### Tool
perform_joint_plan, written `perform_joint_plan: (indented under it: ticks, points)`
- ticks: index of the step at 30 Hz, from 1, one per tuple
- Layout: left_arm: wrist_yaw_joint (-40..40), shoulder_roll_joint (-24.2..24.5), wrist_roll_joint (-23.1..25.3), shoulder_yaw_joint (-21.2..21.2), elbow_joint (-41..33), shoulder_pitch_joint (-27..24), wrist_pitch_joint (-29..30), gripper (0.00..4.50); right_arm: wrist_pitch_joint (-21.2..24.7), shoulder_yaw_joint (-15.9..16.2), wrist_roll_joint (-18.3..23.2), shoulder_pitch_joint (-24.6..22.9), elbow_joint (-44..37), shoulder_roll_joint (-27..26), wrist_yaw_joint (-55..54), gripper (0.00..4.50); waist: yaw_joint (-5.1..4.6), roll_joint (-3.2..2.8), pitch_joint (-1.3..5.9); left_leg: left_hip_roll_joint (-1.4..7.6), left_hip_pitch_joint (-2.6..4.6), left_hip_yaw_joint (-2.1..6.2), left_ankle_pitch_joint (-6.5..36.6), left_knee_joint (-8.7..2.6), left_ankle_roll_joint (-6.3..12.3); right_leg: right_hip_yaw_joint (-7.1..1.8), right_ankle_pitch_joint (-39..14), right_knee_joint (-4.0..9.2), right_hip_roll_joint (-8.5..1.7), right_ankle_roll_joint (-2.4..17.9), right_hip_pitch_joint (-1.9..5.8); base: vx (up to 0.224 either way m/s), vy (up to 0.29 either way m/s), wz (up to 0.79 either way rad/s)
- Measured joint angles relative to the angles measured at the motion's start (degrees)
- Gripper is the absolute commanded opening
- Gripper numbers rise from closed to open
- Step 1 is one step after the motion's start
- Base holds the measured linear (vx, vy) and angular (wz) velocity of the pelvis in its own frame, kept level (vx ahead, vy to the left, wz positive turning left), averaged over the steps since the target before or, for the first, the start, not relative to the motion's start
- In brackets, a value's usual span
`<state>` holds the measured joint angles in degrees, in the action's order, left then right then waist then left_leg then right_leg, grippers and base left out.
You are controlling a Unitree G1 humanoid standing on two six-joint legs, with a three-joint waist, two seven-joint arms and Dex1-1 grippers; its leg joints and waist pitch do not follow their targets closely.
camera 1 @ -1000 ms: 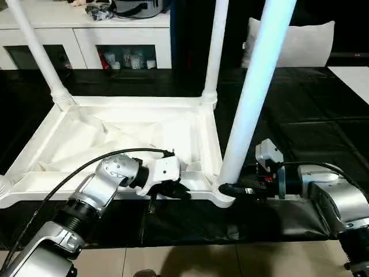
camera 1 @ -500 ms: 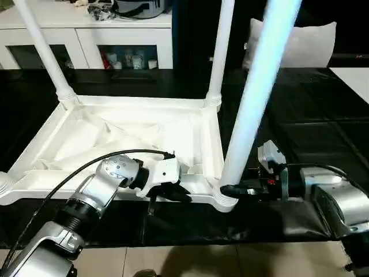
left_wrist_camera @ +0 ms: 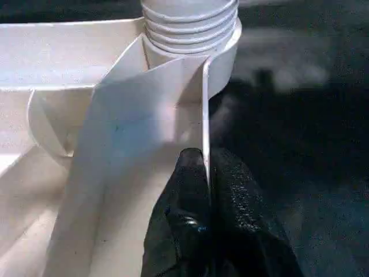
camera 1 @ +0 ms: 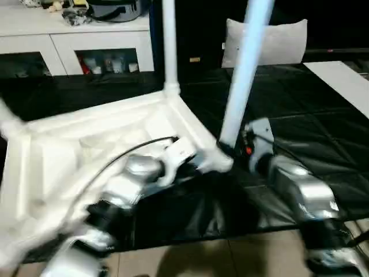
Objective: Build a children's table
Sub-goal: Rotate leg to tighten
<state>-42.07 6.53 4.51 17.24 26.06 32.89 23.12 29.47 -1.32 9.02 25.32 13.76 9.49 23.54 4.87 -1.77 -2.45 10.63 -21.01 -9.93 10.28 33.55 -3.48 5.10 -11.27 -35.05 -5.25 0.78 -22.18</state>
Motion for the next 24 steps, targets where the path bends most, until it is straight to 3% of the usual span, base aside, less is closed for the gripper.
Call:
perform_joint_plan:
  ticks: [1,2,14,20,21,24]
  points:
    - [0.9,-0.6,0.2,0.0,0.0,0.1,0.3,0.0,-0.5,-0.4,0.0,0.0,0.3,-0.3,-0.7,2.53,0.09,0.0,0.0,0.0,-0.03,0.0,0.0,-0.02,0.0,0.0,0.0,0.01,0.0,-0.1,-0.01,0.0,0.0,0.0]
    - [1.3,-0.9,0.3,0.1,0.0,0.2,0.5,0.0,-1.0,-0.6,0.0,0.0,0.5,-0.4,-1.1,2.67,0.09,-0.01,0.0,-0.01,-0.05,0.0,0.0,-0.05,0.01,0.0,-0.1,0.03,0.0,-0.1,-0.03,0.0,0.0,0.0]
    - [0.1,0.6,0.4,1.2,-0.7,0.3,-0.4,0.0,-4.2,0.0,0.4,-1.7,0.5,2.3,3.6,3.57,0.22,-0.04,-0.03,0.0,-0.24,0.0,0.0,-0.15,0.02,0.07,-0.1,0.08,0.0,-0.1,-0.2,0.0,0.0,0.0]
    - [-3.8,3.9,0.1,1.8,-0.3,0.3,-4.8,0.0,-7.1,0.7,3.2,-4.7,-0.1,8.3,15.2,3.99,0.38,-0.07,-0.04,0.07,-0.77,0.02,0.0,-0.07,0.08,0.18,-0.1,0.02,0.01,-0.1,-0.67,0.0,0.0,0.0]
    - [-5.2,4.8,0.0,1.9,-0.2,0.3,-5.9,0.0,-7.4,1.2,3.8,-5.5,-0.5,10.3,18.3,4.26,0.49,-0.07,-0.04,0.14,-0.96,0.05,-0.1,0.04,0.2,0.3,-0.1,0.02,0.02,-0.1,-0.76,0.0,0.0,0.0]
    - [-9.4,8.2,-0.5,2.2,0.1,0.2,-8.9,0.0,-8.3,2.0,4.3,-6.8,-1.7,14.4,25.0,4.35,0.74,-0.07,-0.04,0.16,-1.04,0.06,-0.1,0.14,0.39,0.31,-0.1,0.0,0.02,-0.1,-0.79,0.0,0.0,0.0]
